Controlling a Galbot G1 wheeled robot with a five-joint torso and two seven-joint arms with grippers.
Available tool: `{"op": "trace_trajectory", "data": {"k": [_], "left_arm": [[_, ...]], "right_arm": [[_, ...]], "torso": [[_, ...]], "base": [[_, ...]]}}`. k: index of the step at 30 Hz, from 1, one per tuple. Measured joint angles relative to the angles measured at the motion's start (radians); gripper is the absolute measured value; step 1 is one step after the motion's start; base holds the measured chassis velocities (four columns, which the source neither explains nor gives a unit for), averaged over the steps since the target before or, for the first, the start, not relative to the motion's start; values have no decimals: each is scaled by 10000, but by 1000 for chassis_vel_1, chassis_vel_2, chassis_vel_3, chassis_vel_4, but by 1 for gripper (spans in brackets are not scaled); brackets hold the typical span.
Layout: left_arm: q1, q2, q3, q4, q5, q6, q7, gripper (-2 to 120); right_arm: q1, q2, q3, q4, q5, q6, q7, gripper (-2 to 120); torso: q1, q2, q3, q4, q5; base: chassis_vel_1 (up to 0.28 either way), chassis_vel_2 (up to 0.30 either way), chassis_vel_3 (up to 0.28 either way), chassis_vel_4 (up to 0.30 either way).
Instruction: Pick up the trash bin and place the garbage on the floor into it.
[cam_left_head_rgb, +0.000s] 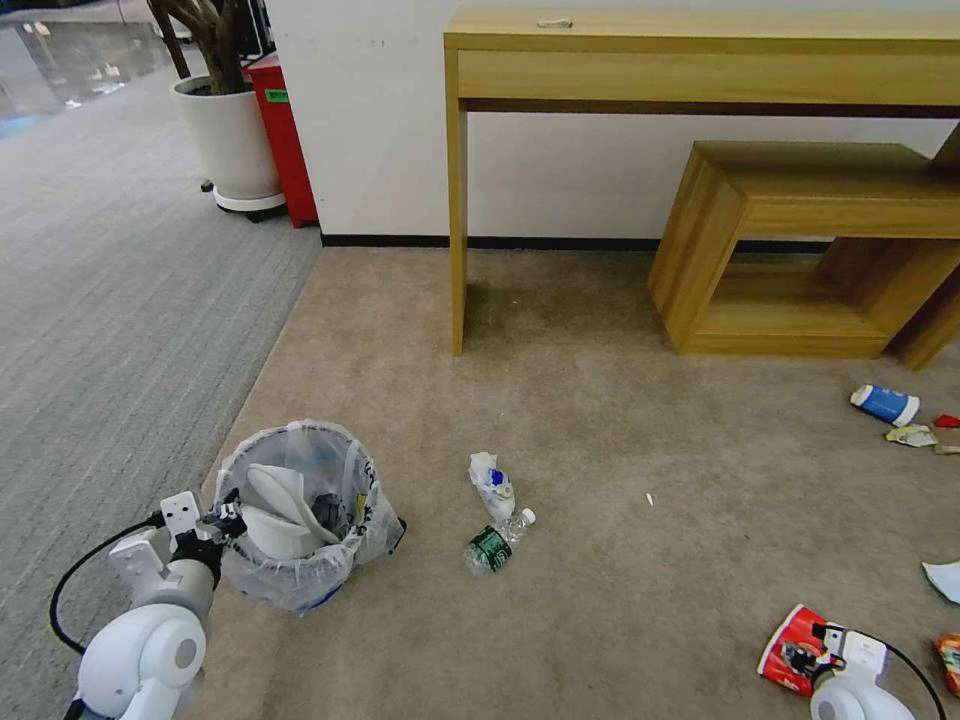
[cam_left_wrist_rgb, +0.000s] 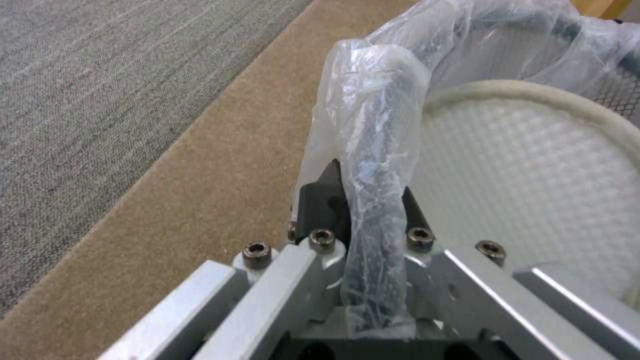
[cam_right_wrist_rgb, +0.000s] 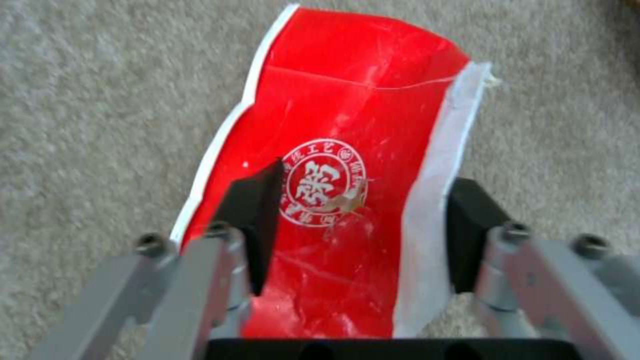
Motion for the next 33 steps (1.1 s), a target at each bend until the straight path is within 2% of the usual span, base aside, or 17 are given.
{"op": "trace_trajectory", "data": {"k": [4, 5, 8, 9, 10, 13, 21, 29, 32, 33], "left_arm": [[-3, -27, 7, 19, 11, -21, -6, 2], [-3, -36, 6, 23, 11, -24, -6, 2], [-3, -40, 1, 24, 12, -25, -6, 2], [-5, -48, -6, 24, 13, -27, -7, 2], [-5, -48, -6, 24, 13, -27, -7, 2], [-17, -68, -10, 27, 14, -35, -6, 2], [-23, -127, 11, 49, 60, -38, -1, 2], [5, -192, 29, 46, 138, -39, 4, 2], [19, -236, 41, -7, 186, -36, 5, 2], [19, -236, 41, -7, 186, -36, 5, 2]], "right_arm": [[-7, -49, 3, 23, -42, 71, -47, 35], [-7, -74, 8, 24, -58, 114, -75, 27], [-5, -99, 15, 29, -78, 145, -103, 21], [1, -114, 14, 24, -139, 224, -149, 12], [1, -114, 14, 24, -139, 224, -149, 12], [-9, -149, 13, 35, -191, 299, -248, 0], [-143, -221, 13, 203, -319, 503, -564, 0], [-324, -316, 26, 757, -549, 1489, -1528, 0], [-345, -366, 76, 1087, -743, 2364, -2275, 0], [-345, -366, 76, 1087, -743, 2364, -2275, 0]], "torso": [[0, 0, 0, 0, -1], [0, 0, 0, 0, -1], [0, 0, 0, 0, -2], [0, 0, 0, 0, -2], [0, 0, 0, 0, -2], [0, 0, 0, 0, 0], [0, 0, 0, 0, -2], [0, 0, 0, 1, 0], [0, -1, 0, 2, 0], [0, -1, 0, 2, 0]], "base": [[0, 0, 0, 0], [0, 0, 0, 0], [0, 0, 0, 0], [0, 0, 0, 0], [0, 0, 0, 0], [0, 0, 0, 0], [0, 0, 0, 0], [0, 0, 0, 0], [0, 0, 0, 0], [0, 0, 0, 0]]}}
